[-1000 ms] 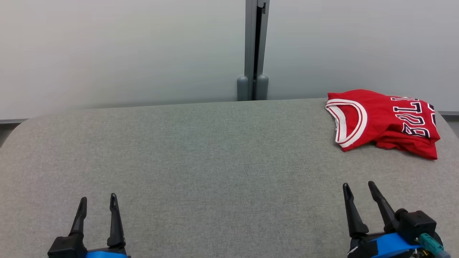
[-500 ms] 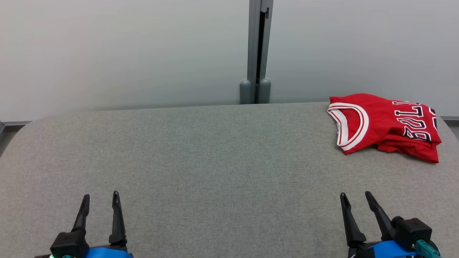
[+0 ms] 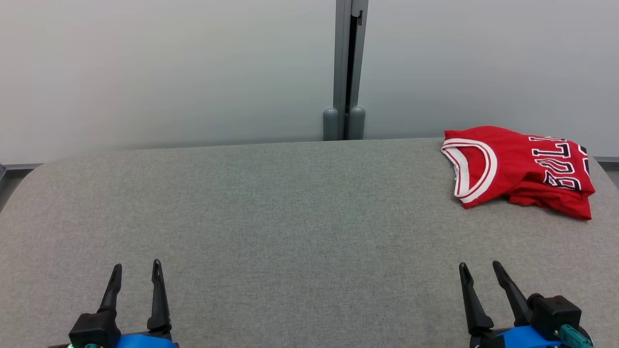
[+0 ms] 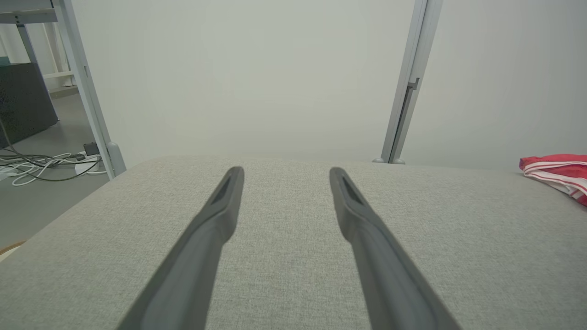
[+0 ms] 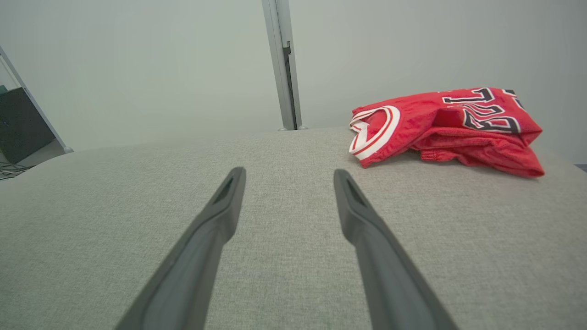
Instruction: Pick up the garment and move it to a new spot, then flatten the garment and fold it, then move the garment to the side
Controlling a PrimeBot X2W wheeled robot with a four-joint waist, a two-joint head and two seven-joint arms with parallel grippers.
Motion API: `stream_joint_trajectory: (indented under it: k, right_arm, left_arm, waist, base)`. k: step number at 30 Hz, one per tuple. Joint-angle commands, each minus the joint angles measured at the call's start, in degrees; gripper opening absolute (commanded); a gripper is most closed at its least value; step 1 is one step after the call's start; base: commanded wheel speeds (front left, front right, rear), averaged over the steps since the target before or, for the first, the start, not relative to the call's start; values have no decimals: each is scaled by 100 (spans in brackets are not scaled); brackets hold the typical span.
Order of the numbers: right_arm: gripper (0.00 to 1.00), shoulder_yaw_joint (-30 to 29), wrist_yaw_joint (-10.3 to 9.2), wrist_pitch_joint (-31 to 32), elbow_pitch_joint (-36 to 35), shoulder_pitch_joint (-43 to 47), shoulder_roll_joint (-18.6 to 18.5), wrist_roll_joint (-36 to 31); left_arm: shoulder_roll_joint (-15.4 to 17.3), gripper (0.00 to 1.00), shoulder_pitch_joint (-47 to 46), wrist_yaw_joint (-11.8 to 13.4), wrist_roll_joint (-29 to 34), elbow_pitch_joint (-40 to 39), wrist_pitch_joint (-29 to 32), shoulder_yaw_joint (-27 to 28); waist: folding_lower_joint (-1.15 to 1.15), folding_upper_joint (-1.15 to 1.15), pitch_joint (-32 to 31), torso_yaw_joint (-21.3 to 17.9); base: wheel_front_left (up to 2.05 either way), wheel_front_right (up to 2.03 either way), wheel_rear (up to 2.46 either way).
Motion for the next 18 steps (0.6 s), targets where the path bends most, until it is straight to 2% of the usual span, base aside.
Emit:
stream_joint_trajectory:
  k: [1, 5, 6, 11, 18]
  right_arm:
    - [100, 3, 1, -1, 4, 8, 4, 39]
    - [100, 18, 1, 4, 20, 11, 5, 55]
    - [0, 22, 1, 5, 22, 10, 5, 53]
    - [0, 27, -1, 8, 244, 30, 15, 1]
    - [0, -58, -1, 215, 202, -55, 14, 795]
  left_arm:
    - [12, 100, -118, -11, 7, 9, -13, 11]
    - [11, 100, -126, 25, 30, 33, -13, 22]
    - [12, 0, -124, 59, 59, 41, -13, 25]
    - [-36, 0, 147, 31, -5, 272, 38, -1]
    - [-35, 0, -7, 10, -830, 283, 303, 82]
  waist:
    - [0, 0, -2, 2]
    - [0, 0, -9, 3]
    - [0, 0, -10, 3]
    - [0, 0, -8, 2]
    - [0, 0, 6, 3]
  base:
    - [0, 0, 0]
    - [0, 0, 0]
    - [0, 0, 0]
    - [0, 0, 0]
    - [0, 0, 0]
